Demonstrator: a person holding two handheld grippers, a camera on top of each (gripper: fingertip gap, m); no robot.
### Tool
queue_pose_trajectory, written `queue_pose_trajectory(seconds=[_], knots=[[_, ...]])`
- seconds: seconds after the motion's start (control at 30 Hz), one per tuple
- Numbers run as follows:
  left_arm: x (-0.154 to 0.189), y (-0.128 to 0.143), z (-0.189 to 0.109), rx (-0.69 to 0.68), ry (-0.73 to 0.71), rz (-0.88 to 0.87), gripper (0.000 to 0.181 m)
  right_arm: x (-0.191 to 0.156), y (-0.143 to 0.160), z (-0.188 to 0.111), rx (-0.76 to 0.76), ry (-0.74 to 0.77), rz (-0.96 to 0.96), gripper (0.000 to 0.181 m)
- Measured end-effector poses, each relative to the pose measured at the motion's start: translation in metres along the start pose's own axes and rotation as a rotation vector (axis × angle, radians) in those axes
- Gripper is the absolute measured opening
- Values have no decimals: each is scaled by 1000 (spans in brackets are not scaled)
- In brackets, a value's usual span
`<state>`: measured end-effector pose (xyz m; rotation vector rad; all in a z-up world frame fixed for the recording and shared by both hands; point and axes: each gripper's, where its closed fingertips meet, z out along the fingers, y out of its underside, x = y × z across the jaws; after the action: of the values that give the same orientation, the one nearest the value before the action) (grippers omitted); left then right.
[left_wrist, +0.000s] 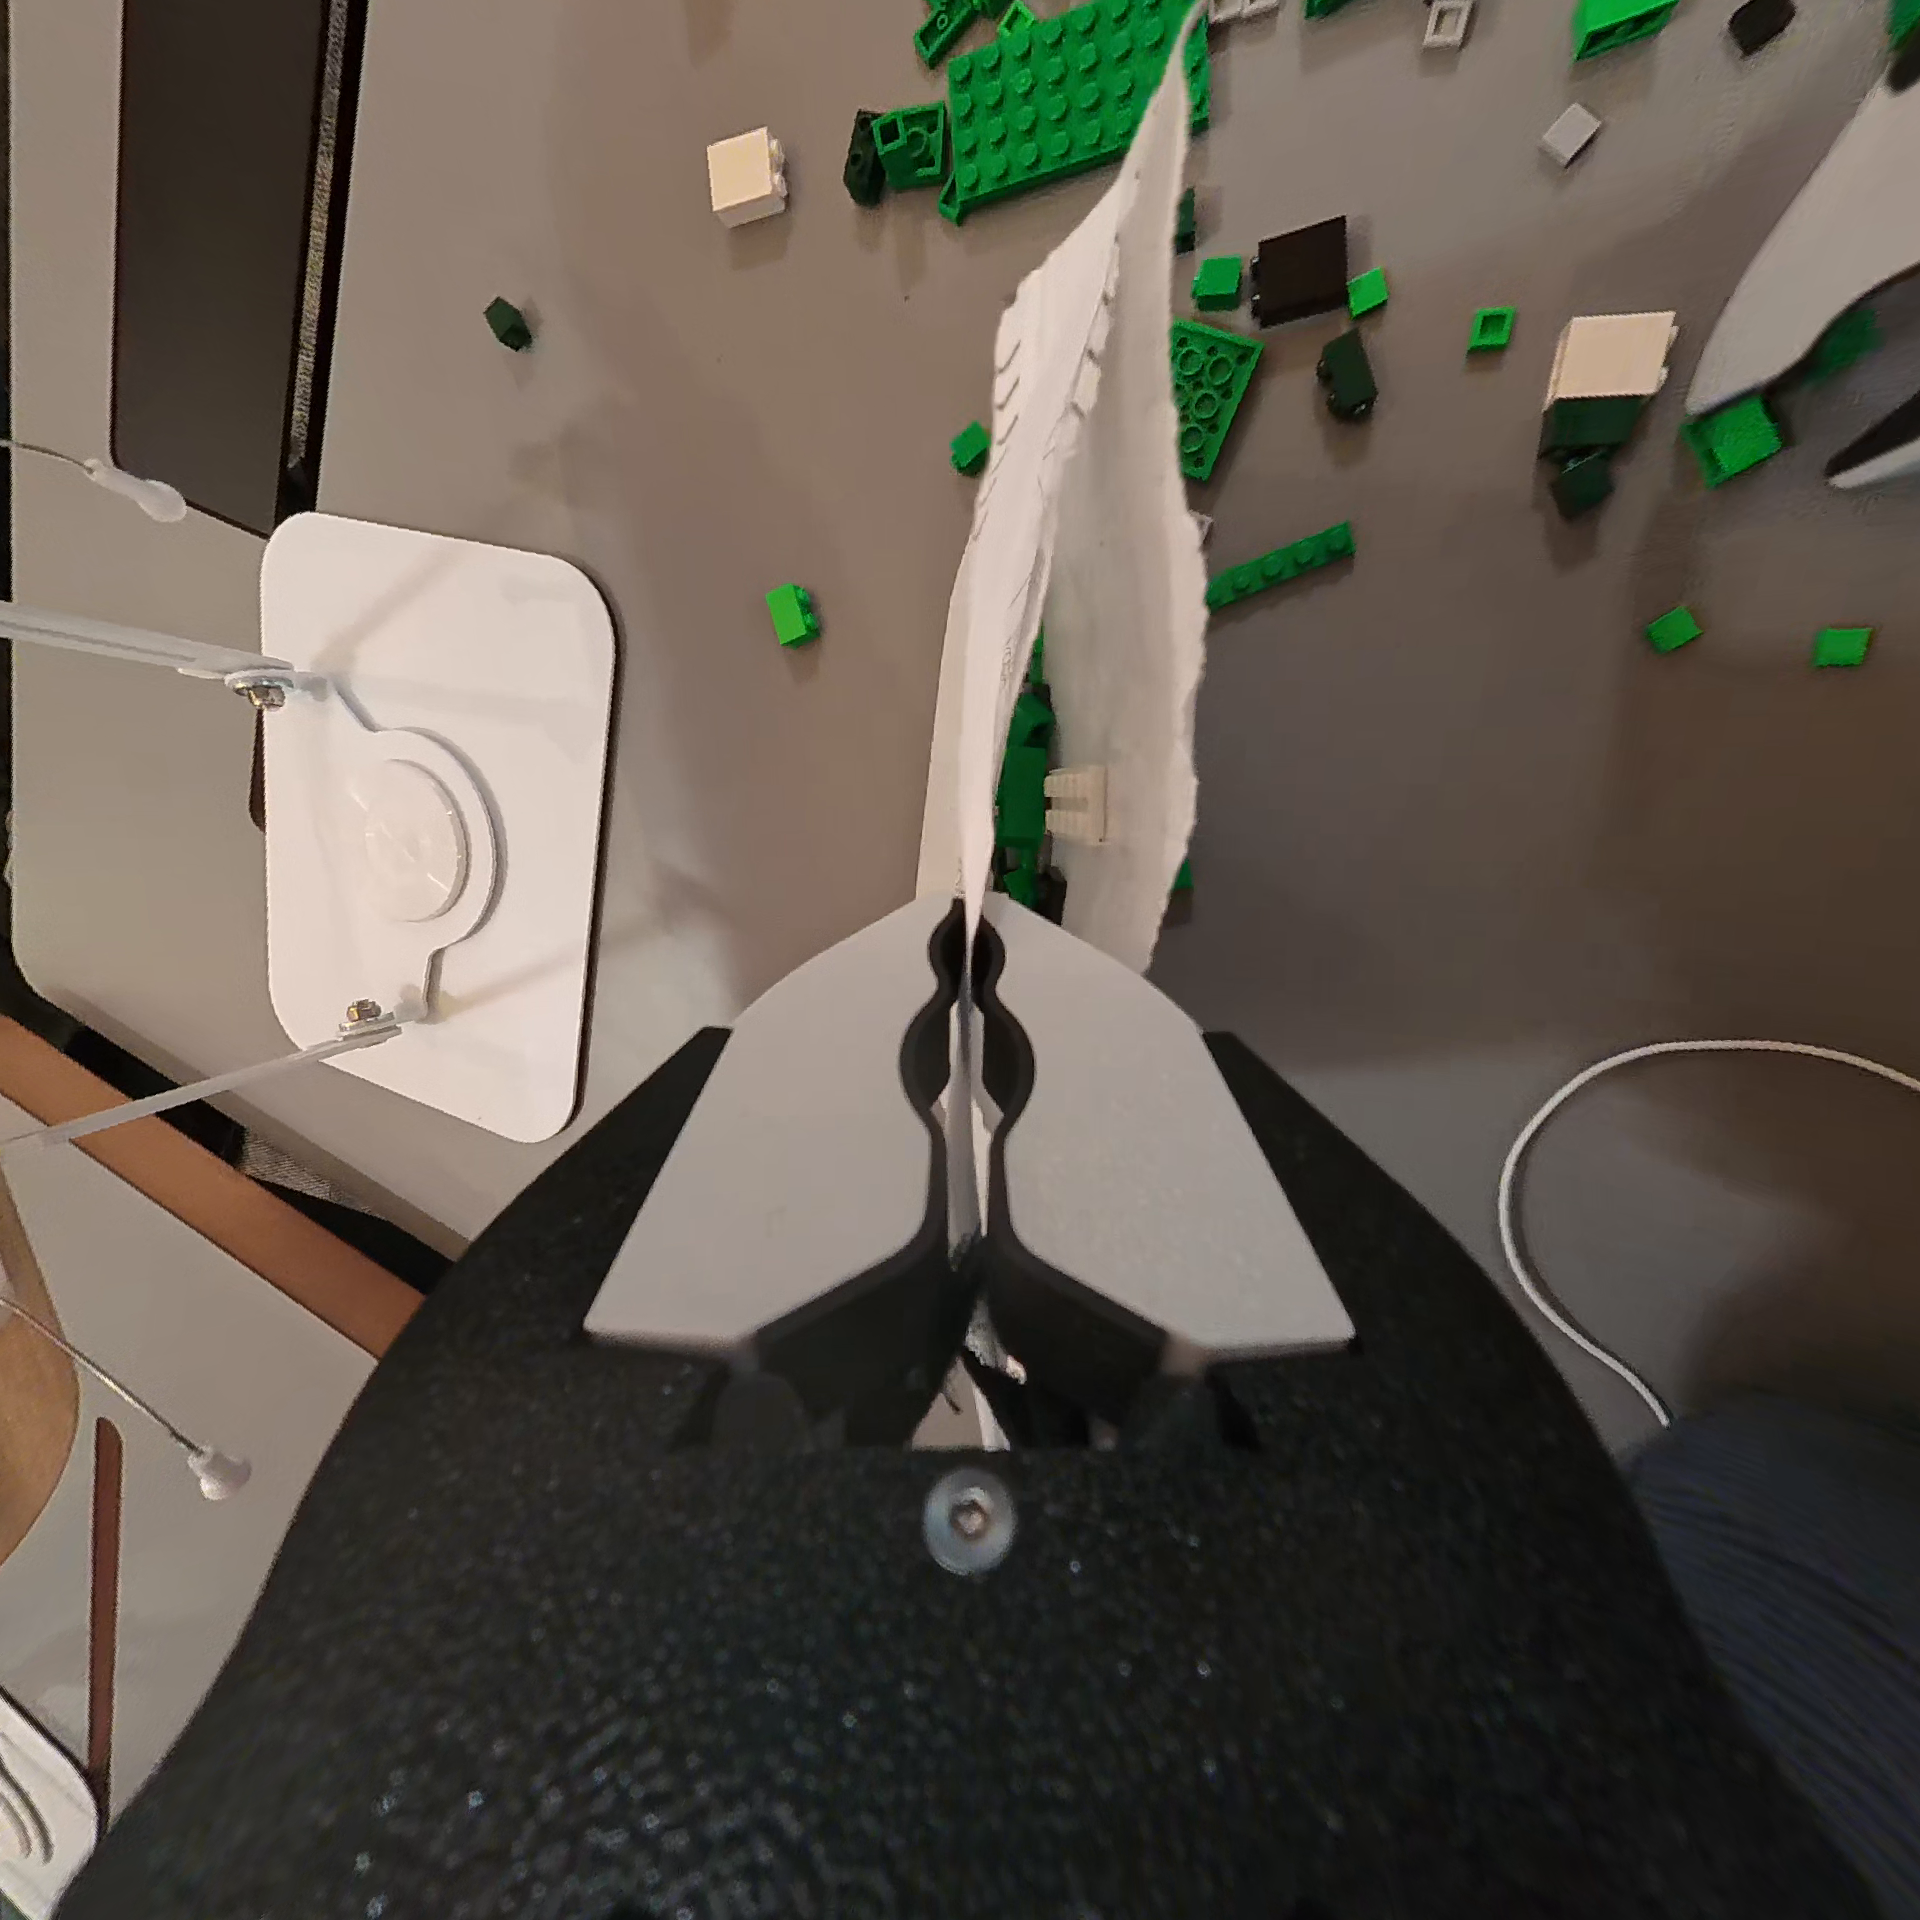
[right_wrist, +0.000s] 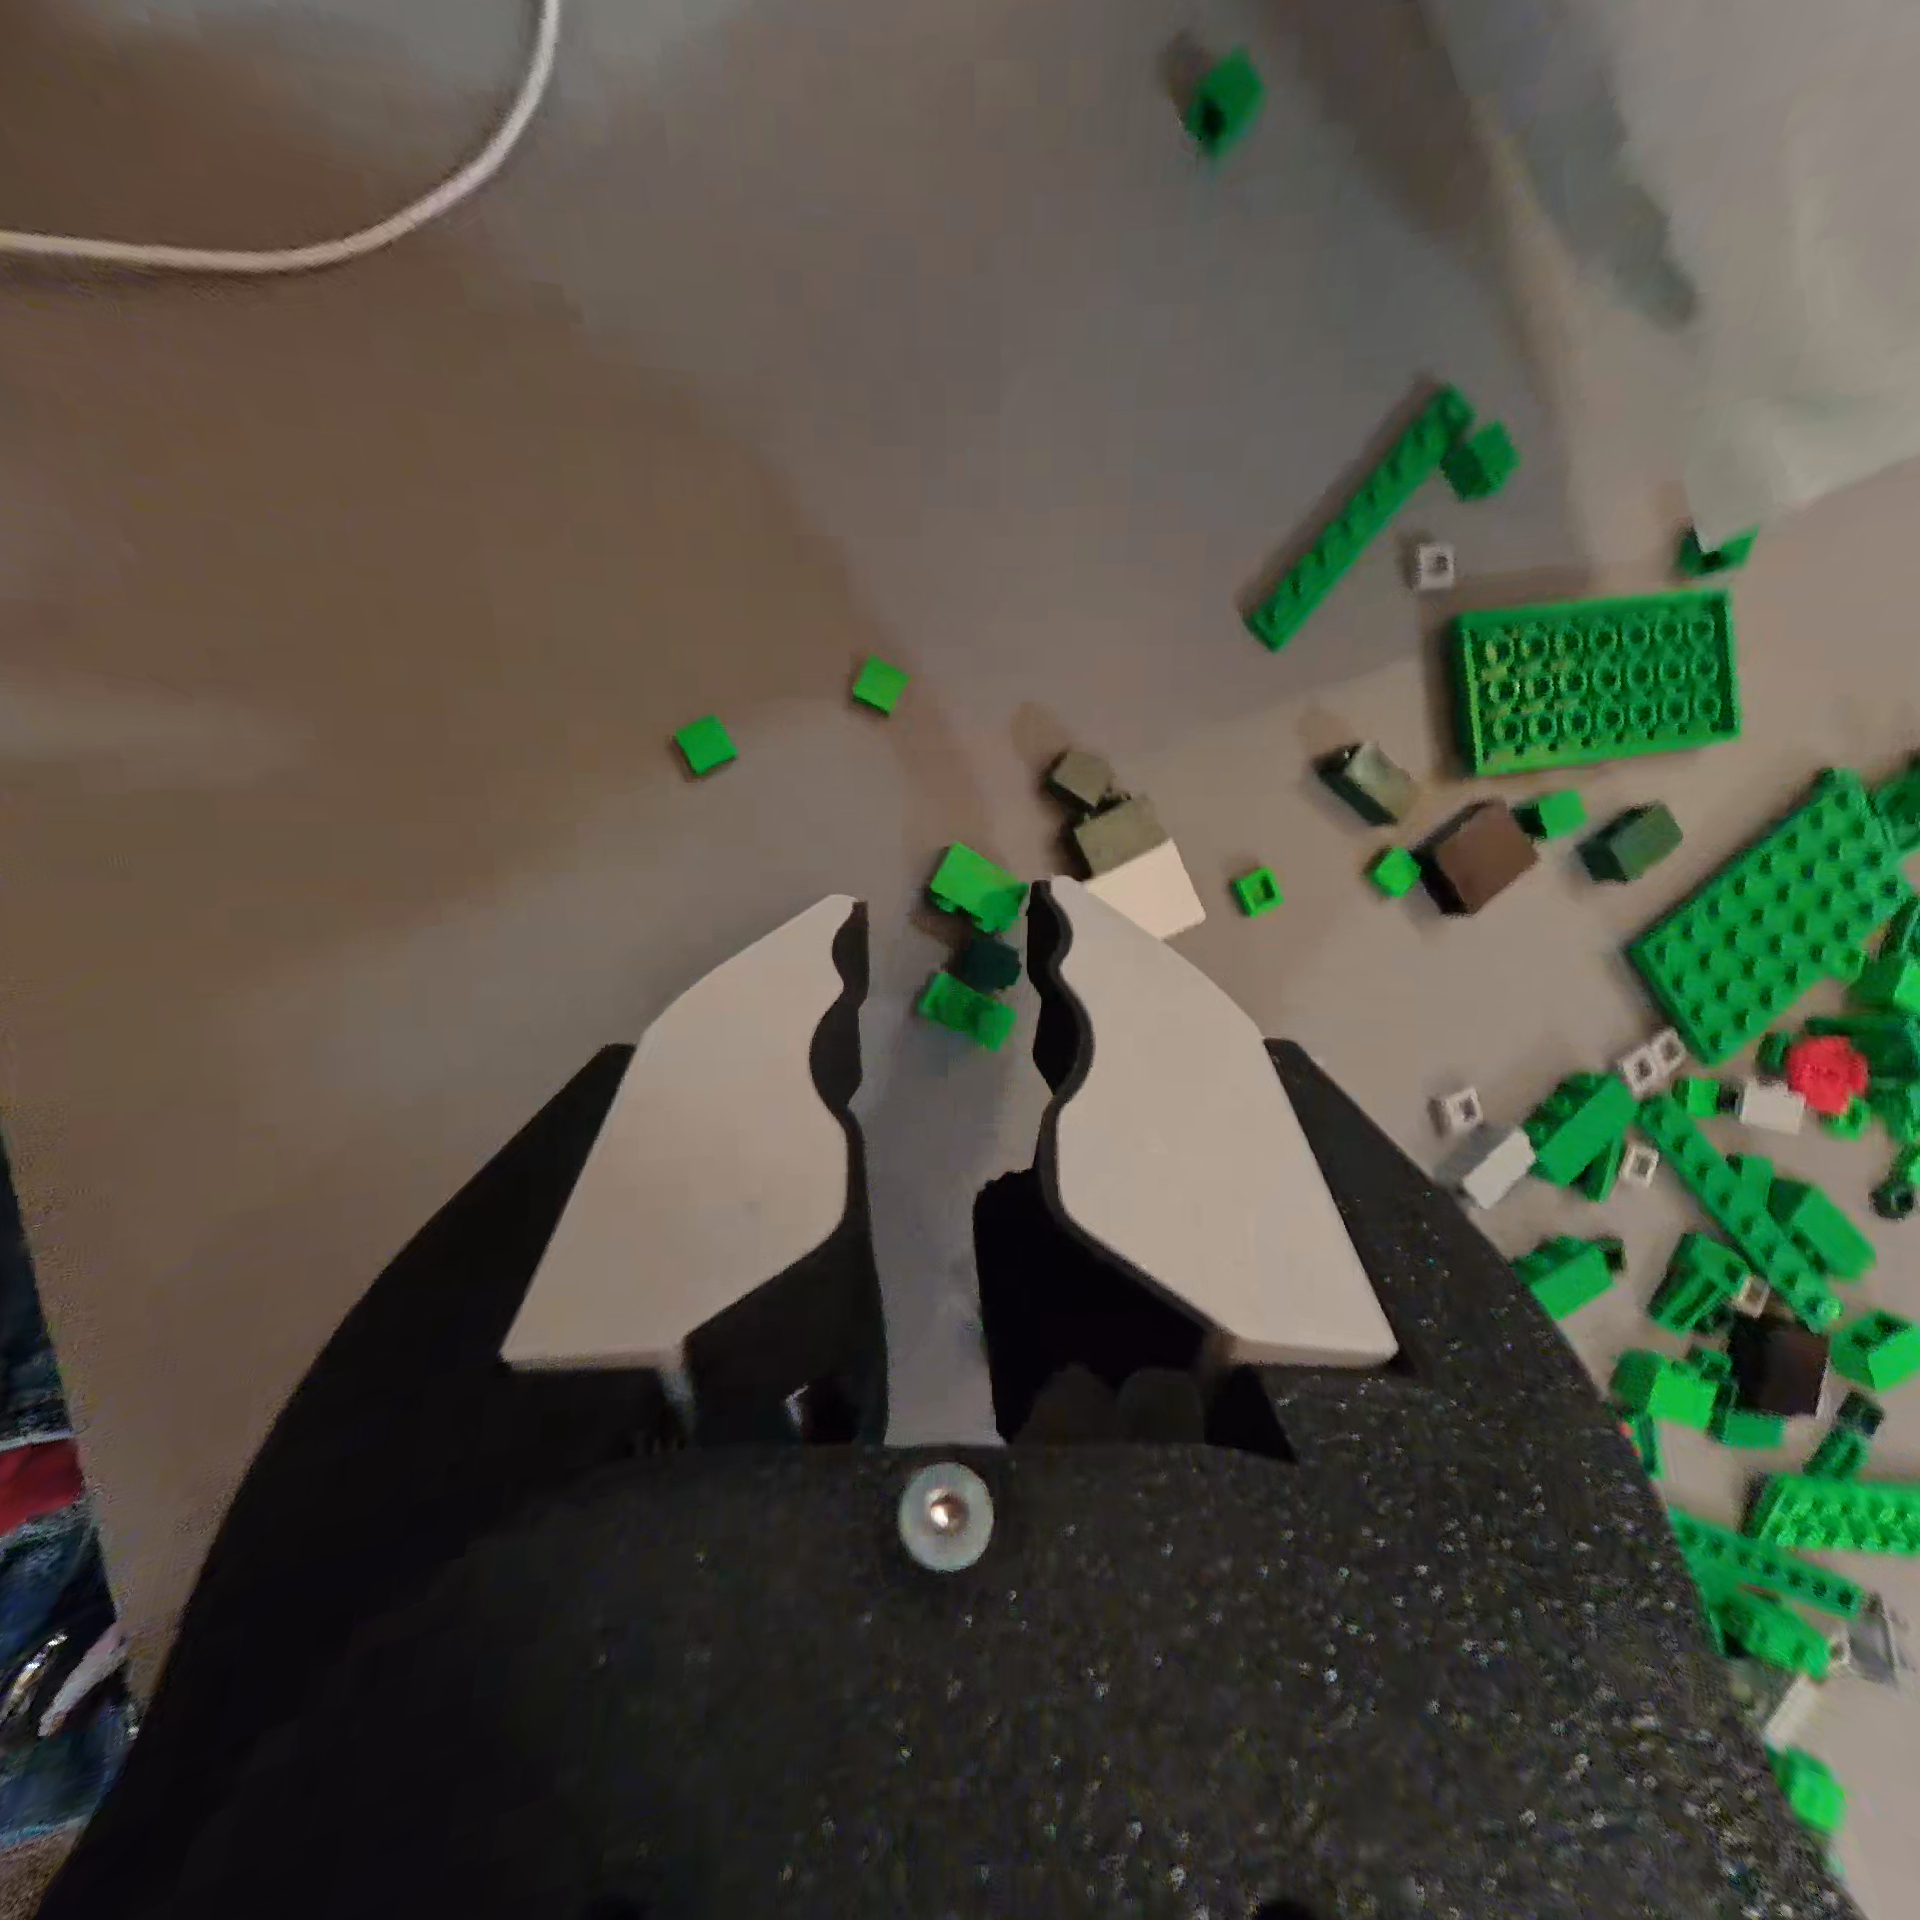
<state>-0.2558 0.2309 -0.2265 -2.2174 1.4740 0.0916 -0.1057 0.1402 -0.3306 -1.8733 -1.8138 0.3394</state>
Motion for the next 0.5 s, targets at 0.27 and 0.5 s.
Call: queue_pose_trajectory(seconds=[0.27,0.5], knots=[[1,0,1,-4,9,5,0,4,21,-10,-18,24,191,29],[3,0,1,-6,9,12,0,2,19,-7,-8,4,235,18]])
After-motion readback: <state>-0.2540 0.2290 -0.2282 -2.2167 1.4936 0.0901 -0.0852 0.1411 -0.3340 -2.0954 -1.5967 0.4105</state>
